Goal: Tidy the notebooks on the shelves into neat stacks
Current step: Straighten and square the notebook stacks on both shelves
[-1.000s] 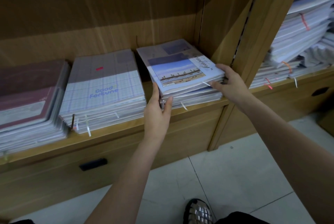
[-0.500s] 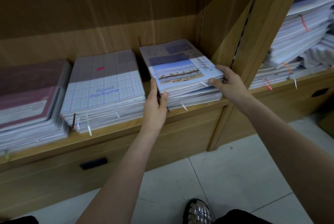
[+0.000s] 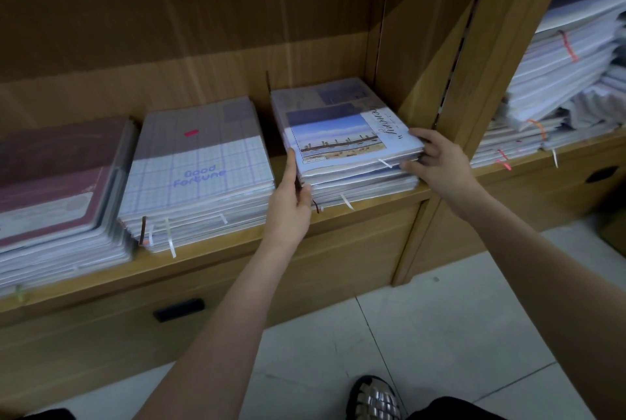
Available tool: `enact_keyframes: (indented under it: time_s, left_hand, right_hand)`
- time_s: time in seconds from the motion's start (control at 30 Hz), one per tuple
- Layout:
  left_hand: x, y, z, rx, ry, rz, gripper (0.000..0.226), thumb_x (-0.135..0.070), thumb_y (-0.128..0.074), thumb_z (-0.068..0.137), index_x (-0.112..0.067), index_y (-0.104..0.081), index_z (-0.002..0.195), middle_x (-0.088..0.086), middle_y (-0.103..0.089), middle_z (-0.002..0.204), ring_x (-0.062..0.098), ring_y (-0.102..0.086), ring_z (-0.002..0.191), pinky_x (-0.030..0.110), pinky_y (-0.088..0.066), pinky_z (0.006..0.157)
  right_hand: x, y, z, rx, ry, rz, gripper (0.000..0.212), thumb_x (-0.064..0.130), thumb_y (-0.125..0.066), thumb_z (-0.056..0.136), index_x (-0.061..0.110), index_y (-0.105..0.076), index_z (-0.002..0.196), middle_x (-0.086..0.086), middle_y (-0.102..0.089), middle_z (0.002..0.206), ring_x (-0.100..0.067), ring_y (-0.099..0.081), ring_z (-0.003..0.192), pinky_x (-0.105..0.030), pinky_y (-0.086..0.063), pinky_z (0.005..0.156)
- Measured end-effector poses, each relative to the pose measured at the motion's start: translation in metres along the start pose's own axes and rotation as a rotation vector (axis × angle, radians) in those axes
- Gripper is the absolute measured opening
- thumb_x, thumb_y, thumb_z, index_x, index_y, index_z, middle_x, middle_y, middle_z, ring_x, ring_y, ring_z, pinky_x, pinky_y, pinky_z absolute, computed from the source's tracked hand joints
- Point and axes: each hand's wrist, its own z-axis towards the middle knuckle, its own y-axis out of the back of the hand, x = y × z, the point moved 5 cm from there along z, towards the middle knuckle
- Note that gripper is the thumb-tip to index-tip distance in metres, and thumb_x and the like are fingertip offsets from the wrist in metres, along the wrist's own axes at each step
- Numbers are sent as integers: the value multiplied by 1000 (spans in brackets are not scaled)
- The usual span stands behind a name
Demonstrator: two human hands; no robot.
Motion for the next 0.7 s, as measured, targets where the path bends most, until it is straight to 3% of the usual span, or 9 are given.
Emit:
enact_keyframes:
  time_s: [0.1, 0.23, 0.4, 0.57, 0.7]
  left_hand:
    - [-2, -1, 0, -3, 13, -11, 64, -12, -39, 99, -31, -4, 149, -14, -45, 104, -7, -44, 74, 8, -41, 66]
    - [-1, -4, 1, 4, 31, -53, 63, -13, -37, 99, -34, -3, 148, -4, -50, 107, 3, -50, 76, 14, -45, 67]
    - [-2, -2, 0, 19, 39, -80, 63, -13, -36, 100, -36, -3, 148, -14, -41, 110, -3, -46, 74, 3, -43, 57]
    - [-3, -2, -1, 14, 30, -93, 63, -13, -36, 100, -35, -2, 148, -13, -43, 118, -5, -47, 77, 6, -42, 61]
    - [-6, -6, -5, 24, -10, -123, 63, -9, -37, 99, -31, -5, 149, -16, -40, 115, -13, -42, 78, -5, -36, 61]
  right_hand:
    - [0, -5, 1, 39, 6, -93, 72, 11, -71, 81, 22, -34, 142, -2, -50, 134, -18, -50, 121, -42, -43, 104]
    - [4, -15, 2, 89, 5, -220, 88, 13, -74, 78, 24, -21, 147, -4, -35, 143, -22, -38, 128, -36, -36, 106]
    - [5, -14, 6, 118, -26, -202, 92, 12, -76, 75, 28, -20, 147, -3, -32, 145, -24, -36, 130, -42, -35, 109]
    - [3, -11, 6, 105, -15, -174, 90, 10, -76, 75, 29, -24, 146, -2, -38, 140, -22, -40, 126, -40, -38, 106]
    - [-1, -3, 2, 71, 3, -95, 84, 8, -76, 75, 27, -31, 144, 3, -44, 132, -19, -46, 122, -42, -42, 104]
